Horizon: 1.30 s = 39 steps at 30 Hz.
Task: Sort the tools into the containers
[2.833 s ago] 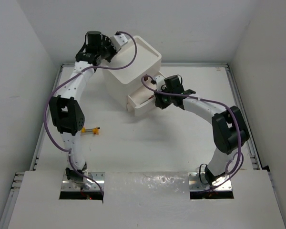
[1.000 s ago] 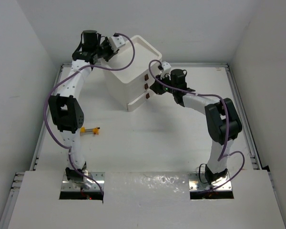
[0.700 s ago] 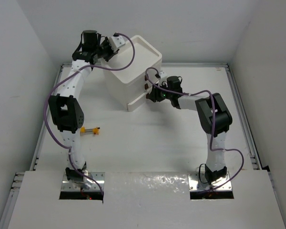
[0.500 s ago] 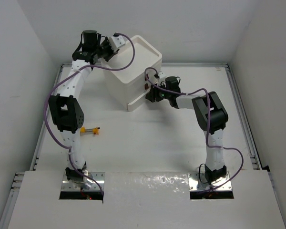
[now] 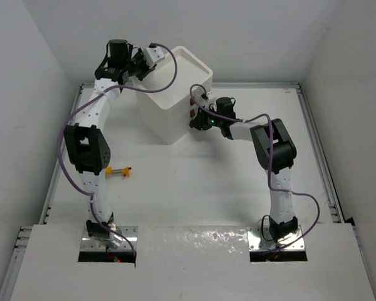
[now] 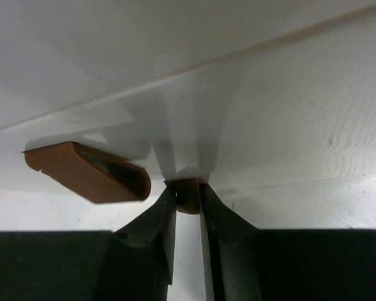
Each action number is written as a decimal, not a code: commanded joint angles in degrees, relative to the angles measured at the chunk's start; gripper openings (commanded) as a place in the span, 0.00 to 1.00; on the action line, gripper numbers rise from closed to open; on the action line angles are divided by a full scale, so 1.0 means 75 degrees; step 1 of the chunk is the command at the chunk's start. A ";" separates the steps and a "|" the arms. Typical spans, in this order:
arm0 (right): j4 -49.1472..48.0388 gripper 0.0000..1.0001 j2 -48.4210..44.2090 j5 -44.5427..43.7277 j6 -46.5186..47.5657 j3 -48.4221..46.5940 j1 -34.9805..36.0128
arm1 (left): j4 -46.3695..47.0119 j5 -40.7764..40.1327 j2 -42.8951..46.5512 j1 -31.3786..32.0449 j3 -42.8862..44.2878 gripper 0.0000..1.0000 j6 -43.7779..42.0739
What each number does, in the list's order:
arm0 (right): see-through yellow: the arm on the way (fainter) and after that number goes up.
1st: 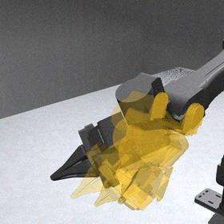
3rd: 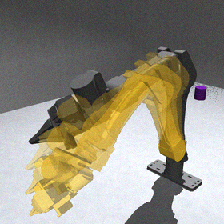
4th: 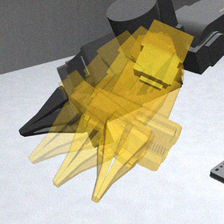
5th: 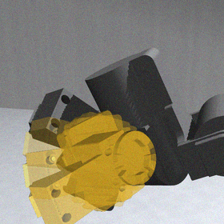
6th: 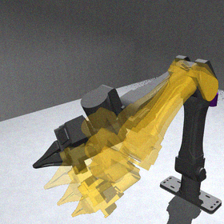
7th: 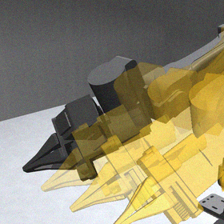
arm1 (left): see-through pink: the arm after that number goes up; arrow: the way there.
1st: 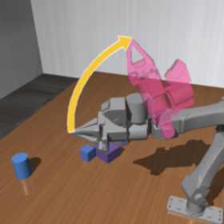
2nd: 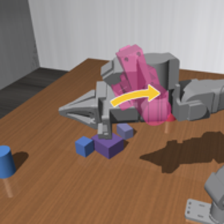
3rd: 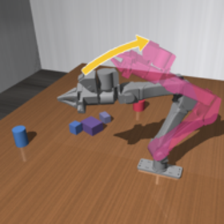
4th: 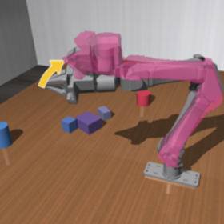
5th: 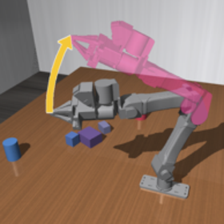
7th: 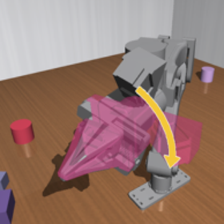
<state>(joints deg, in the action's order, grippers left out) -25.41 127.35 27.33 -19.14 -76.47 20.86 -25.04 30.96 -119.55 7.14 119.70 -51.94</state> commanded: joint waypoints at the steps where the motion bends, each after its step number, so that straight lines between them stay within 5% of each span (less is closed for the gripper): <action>1: -0.0421 0.19 0.0153 0.0106 -0.0167 -0.0480 0.0031 | -0.1337 0.0923 -0.0279 0.0338 -0.0210 0.00 0.0117; 6: -0.0550 0.23 0.0246 0.0164 -0.0284 -0.0550 0.0031 | -0.1314 0.0958 -0.0291 0.0338 -0.0233 0.00 0.0152; 10: -0.0631 0.00 0.0399 0.0164 -0.0518 -0.0621 0.0031 | -0.1279 0.0946 -0.0279 0.0338 -0.0210 0.00 0.0187; 15: -0.0737 0.00 -0.0104 -0.0384 -0.0531 0.0046 0.0031 | -0.1116 0.0572 -0.0267 0.0338 -0.0245 0.00 0.0362; 23: -0.1053 0.00 -0.1779 -0.0656 -0.0191 0.2400 0.0019 | -0.0143 -0.0717 -0.0338 0.0326 -0.0386 0.00 0.1066; 33: 0.0024 0.00 -0.4591 -0.0785 0.0593 0.5376 -0.0004 | -0.0084 -0.0765 -0.0314 0.0326 -0.0362 0.00 0.1207; 36: 0.0714 0.46 -0.5085 -0.0610 0.0968 0.5311 -0.0004 | -0.0119 -0.0741 -0.0256 0.0337 -0.0362 0.00 0.1289; 39: 0.1815 0.78 -0.5237 -0.0585 0.1461 0.4737 0.0008 | -0.0212 -0.0788 -0.0151 0.0361 -0.0222 0.43 0.1476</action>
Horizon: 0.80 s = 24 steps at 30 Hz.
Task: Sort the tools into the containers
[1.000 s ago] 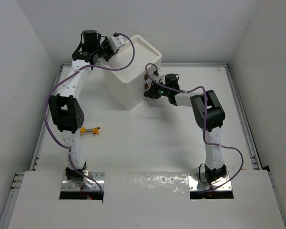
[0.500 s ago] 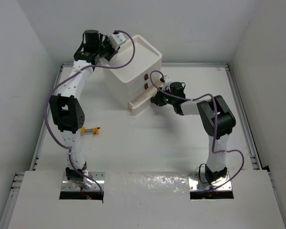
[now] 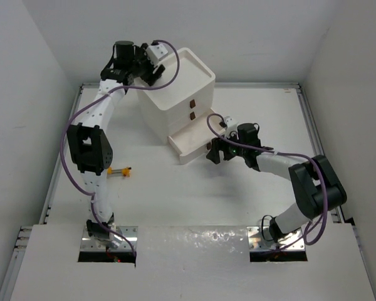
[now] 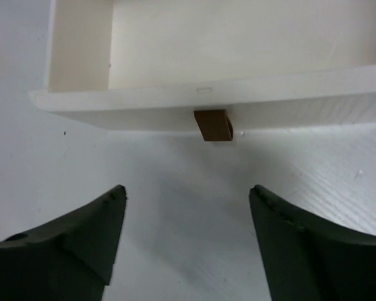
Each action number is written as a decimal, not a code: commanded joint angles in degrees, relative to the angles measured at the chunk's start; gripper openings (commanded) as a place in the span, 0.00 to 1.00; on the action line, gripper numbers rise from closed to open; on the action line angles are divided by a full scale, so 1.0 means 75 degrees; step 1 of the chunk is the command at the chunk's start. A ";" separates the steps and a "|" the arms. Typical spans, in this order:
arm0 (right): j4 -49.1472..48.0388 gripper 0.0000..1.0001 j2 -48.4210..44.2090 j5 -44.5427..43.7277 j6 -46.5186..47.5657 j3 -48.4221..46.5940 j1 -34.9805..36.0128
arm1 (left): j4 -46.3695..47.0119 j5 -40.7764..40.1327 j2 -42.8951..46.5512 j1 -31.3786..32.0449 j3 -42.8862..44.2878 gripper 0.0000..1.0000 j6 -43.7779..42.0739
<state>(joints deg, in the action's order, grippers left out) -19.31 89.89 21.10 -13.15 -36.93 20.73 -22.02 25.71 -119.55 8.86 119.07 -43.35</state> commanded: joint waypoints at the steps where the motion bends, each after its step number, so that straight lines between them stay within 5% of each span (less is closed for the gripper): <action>1: 0.1352 0.82 -0.0289 0.0222 0.0744 -0.0618 0.0036 | -0.0696 -0.0100 -0.0092 0.0154 -0.0021 0.71 0.0354; 3: 0.1554 0.90 -0.0628 -0.0022 0.0862 -0.0666 0.0025 | -0.0790 -0.0100 0.0094 0.0189 0.0178 0.98 0.0541; 9: 0.1870 0.99 -0.1625 -0.0599 0.1026 -0.0689 0.0013 | -0.1890 0.0473 0.0844 0.0236 0.1724 1.00 0.1222; 12: 0.2152 0.99 -0.1696 -0.0529 0.1120 -0.0877 0.0025 | -0.4316 0.0964 0.1755 0.0225 0.2054 1.00 -0.0318; 13: 0.2153 0.99 -0.1719 -0.0529 0.1120 -0.0866 0.0013 | -0.5118 0.1105 0.2027 0.0225 0.1845 0.99 -0.1822; 15: 0.1955 0.99 -0.1871 -0.0517 0.1097 -0.0655 0.0025 | -0.6699 0.0734 0.2905 0.0236 0.0646 0.91 -0.2968; 16: 0.1861 0.99 -0.1930 -0.0505 0.1062 -0.0550 0.0025 | -0.7045 0.0024 0.3210 0.0236 0.0068 0.77 -0.3646; 19: 0.1673 0.99 -0.2047 -0.0435 0.1038 -0.0268 0.0013 | -0.7130 -0.1721 0.4277 0.0190 -0.2521 0.61 -0.4037; 24: 0.1766 0.99 -0.2094 -0.0271 0.1108 -0.0291 0.0025 | -0.6584 -0.3029 0.4947 0.0002 -0.6024 0.68 -0.4181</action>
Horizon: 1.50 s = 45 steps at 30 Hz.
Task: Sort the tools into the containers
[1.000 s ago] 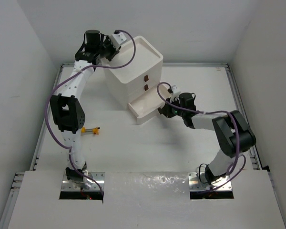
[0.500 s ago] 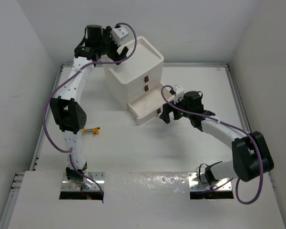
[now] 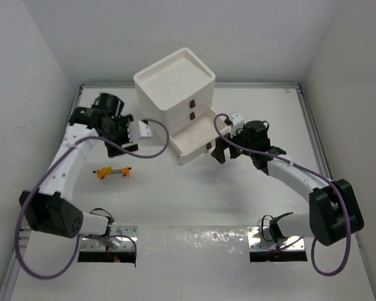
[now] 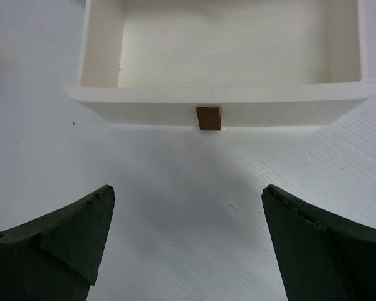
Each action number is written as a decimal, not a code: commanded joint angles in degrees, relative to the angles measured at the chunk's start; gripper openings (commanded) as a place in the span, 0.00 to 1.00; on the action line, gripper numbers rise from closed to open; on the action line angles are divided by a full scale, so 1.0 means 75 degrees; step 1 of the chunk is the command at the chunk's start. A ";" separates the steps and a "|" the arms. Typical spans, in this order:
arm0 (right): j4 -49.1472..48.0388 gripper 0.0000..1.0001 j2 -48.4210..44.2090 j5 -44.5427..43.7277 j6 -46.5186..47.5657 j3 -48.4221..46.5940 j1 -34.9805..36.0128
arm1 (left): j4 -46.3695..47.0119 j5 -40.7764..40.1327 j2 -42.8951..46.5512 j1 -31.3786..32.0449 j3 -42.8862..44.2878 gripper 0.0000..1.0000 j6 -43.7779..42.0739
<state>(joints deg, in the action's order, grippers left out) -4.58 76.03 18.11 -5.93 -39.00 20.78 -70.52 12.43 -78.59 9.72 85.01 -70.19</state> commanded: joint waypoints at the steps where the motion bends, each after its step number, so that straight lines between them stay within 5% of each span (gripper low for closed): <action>1: -0.0198 0.99 -0.0293 0.0129 0.0158 -0.0014 0.0019 | 0.0154 -0.1490 -0.0468 -0.0123 -0.1862 0.71 -0.0579; 6: -0.0268 0.99 -0.0457 0.0129 0.0135 0.0173 0.0019 | 0.2133 -0.1879 -0.0467 -0.0311 -0.3399 0.82 -0.0648; 13: -0.0046 0.99 -0.0692 0.0070 0.0229 0.0349 0.0019 | 0.3156 -0.2090 -0.1660 -0.0615 -0.3870 0.83 -0.0590; 20: -0.0081 0.99 -0.0786 -0.0094 0.0229 0.0443 0.0007 | 0.3438 -0.1810 -0.2026 -0.0768 -0.4174 0.67 -0.0672; 22: -0.0139 0.99 -0.0762 -0.0094 0.0182 0.0443 0.0019 | 0.3671 -0.1774 -0.1805 -0.0768 -0.4373 0.50 -0.0660; 25: -0.0186 0.99 -0.0727 -0.0082 0.0147 0.0431 0.0019 | 0.3544 -0.1692 -0.1569 -0.0745 -0.4363 0.38 -0.0637; 34: -0.0210 0.99 -0.0692 -0.0094 0.0088 0.0361 0.0019 | 0.2223 -0.0616 -0.1779 -0.0510 -0.3195 0.01 0.0252; 41: -0.0175 0.99 -0.0856 -0.0514 -0.0355 0.0419 0.0019 | 0.0358 0.0510 -0.2155 0.0365 -0.1118 0.00 0.1132; 45: 0.0421 0.99 -0.0856 -0.2283 -0.1164 0.0197 -0.0168 | -0.0194 0.0628 -0.2341 0.1713 0.0251 0.00 0.1646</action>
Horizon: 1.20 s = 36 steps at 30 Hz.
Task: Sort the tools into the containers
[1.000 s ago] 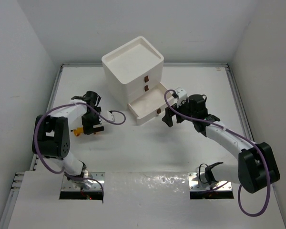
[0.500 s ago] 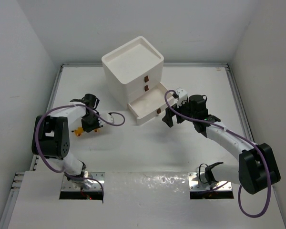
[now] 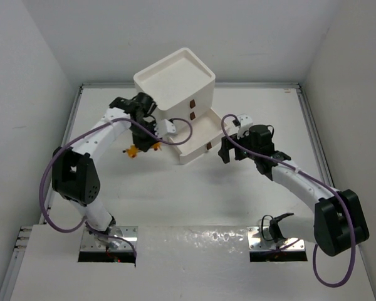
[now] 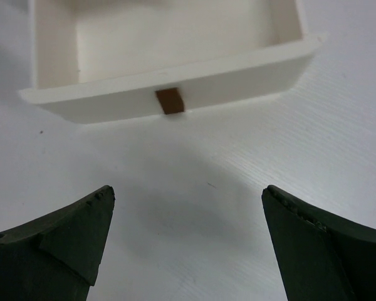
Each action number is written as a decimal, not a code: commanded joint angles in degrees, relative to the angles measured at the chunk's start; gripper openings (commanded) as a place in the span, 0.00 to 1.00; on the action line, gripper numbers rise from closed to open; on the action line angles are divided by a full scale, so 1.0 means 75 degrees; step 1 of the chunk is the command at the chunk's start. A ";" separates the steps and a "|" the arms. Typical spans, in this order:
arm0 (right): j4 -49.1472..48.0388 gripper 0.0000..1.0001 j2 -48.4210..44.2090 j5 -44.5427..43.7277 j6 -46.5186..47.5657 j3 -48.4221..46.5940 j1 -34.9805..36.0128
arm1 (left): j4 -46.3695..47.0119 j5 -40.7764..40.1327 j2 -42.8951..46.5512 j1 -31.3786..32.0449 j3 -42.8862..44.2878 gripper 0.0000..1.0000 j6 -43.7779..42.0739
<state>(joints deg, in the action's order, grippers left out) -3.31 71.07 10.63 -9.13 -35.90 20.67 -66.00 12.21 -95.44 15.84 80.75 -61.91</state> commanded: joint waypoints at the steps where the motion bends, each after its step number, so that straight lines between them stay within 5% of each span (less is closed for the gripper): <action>1: 0.0312 0.99 -0.0194 -0.1393 -0.0926 -0.0229 -0.0374 | -0.0833 0.0658 -0.0211 0.1190 0.1171 0.00 0.0985; 6: 0.0885 0.99 -0.0066 -0.1980 -0.2040 -0.0159 -0.1032 | -0.0637 0.1126 -0.1687 0.2481 0.4098 0.00 0.2650; 12: 0.1331 0.99 -0.0486 -0.2565 -0.2592 0.0204 -0.1361 | 0.2488 -0.0018 -0.2145 0.2775 0.4069 0.00 0.5204; 15: 0.1577 0.99 -0.0698 -0.2660 -0.2522 0.0205 -0.1384 | 0.3114 -0.0338 -0.2800 0.2787 0.4477 0.00 0.5628; 19: 0.1777 0.99 -0.0991 -0.2672 -0.2136 0.0146 -0.1419 | 0.3210 -0.0980 -0.3808 0.2787 0.5309 0.00 0.6004; 24: 0.1824 0.99 -0.1108 -0.2625 -0.2064 0.0216 -0.1420 | 0.1852 -0.1580 -0.5507 0.2787 0.7115 0.00 0.6122; 29: 0.1533 0.99 -0.1085 -0.2345 -0.2123 0.0392 -0.1419 | 0.1604 -0.2014 -0.5545 0.2799 0.6390 0.00 0.5889; 36: 0.1332 0.99 -0.0886 -0.2004 -0.1995 0.0322 -0.1420 | 0.1545 -0.1663 -0.5662 0.2846 0.6378 0.46 0.5794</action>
<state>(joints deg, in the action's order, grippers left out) 9.15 63.88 -6.11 -25.26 -32.58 10.22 -54.46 -1.28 -139.20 37.01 128.51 -18.41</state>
